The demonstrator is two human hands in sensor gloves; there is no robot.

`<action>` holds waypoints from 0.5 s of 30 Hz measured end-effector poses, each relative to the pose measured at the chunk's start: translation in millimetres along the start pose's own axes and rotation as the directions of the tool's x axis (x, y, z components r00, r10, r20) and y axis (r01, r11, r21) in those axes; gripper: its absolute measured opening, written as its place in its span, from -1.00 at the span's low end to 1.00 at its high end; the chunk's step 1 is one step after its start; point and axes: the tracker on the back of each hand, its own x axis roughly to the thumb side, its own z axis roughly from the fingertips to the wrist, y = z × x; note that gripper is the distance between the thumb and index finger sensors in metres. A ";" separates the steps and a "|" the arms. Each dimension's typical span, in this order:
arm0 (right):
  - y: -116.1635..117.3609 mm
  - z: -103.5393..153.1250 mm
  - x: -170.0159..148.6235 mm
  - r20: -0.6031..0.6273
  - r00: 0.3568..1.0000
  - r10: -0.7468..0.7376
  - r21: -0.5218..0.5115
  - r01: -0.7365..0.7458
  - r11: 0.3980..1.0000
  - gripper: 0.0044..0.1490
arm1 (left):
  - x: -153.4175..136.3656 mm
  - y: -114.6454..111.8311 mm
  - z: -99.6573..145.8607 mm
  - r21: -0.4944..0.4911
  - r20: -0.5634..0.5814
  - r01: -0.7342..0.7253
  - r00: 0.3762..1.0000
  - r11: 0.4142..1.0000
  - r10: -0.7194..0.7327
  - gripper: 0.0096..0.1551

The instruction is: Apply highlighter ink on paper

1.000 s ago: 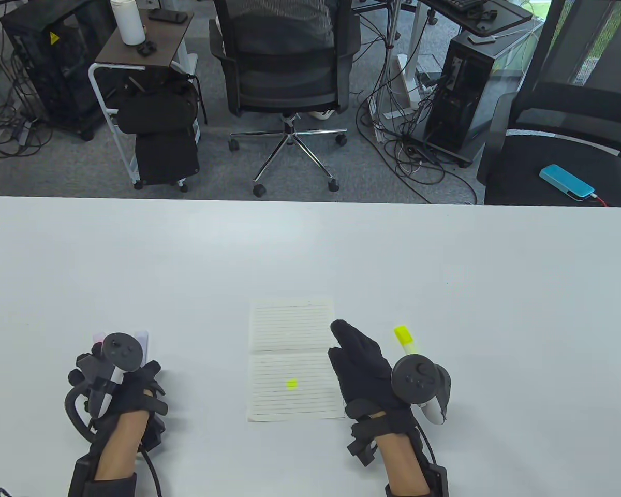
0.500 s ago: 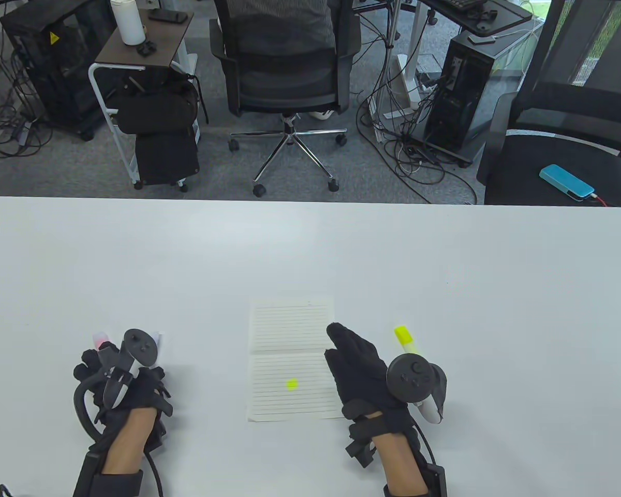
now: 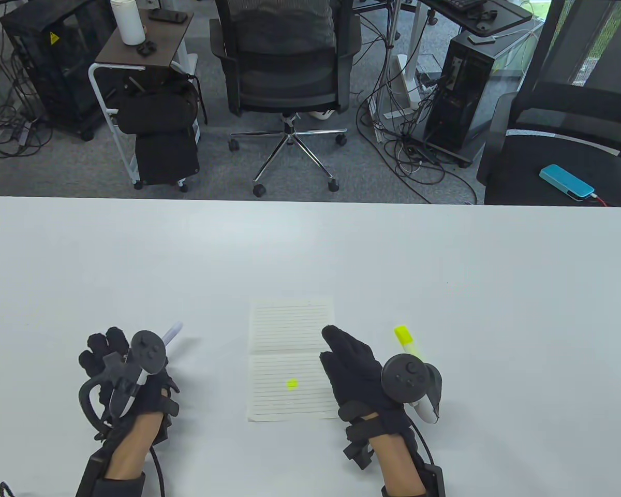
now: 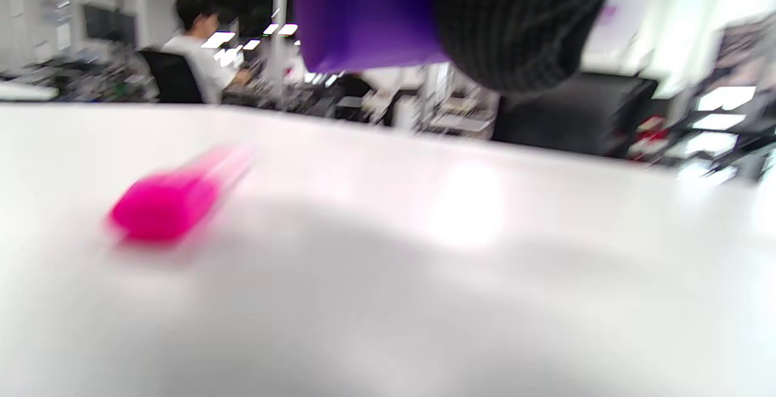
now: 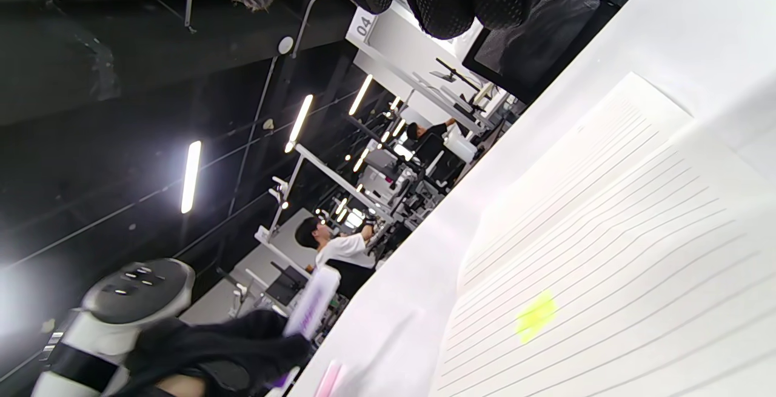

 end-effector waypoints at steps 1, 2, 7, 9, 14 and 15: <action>0.8 -0.1 0.8 0.005 1.000 0.002 0.006 -0.002 1.000 -0.22 | 5.4 4.4 5.8 0.033 0.062 -0.020 0.998 0.999 0.018 -0.39; 2.5 -0.6 2.4 0.021 1.000 0.006 0.014 -0.006 1.000 -0.22 | 14.1 9.3 14.2 0.081 0.155 -0.057 0.987 0.995 0.044 -0.40; 16.5 -2.0 16.8 0.137 0.988 0.066 0.070 -0.076 0.995 -0.15 | 63.2 11.3 48.6 0.025 0.551 -0.174 0.824 0.984 0.132 -0.41; 23.7 -2.6 24.1 0.194 0.975 0.106 0.085 -0.125 0.989 -0.13 | 78.6 6.0 58.8 -0.029 0.628 -0.198 0.759 0.980 0.172 -0.42; 44.1 -4.3 38.8 0.277 0.945 0.176 0.155 -0.225 0.962 -0.20 | 96.7 1.2 75.8 -0.101 0.725 -0.218 0.652 0.971 0.222 -0.41; 48.6 -4.3 41.0 0.297 0.937 0.182 0.155 -0.235 0.959 -0.26 | 97.0 1.0 77.1 -0.112 0.730 -0.232 0.641 0.966 0.238 -0.41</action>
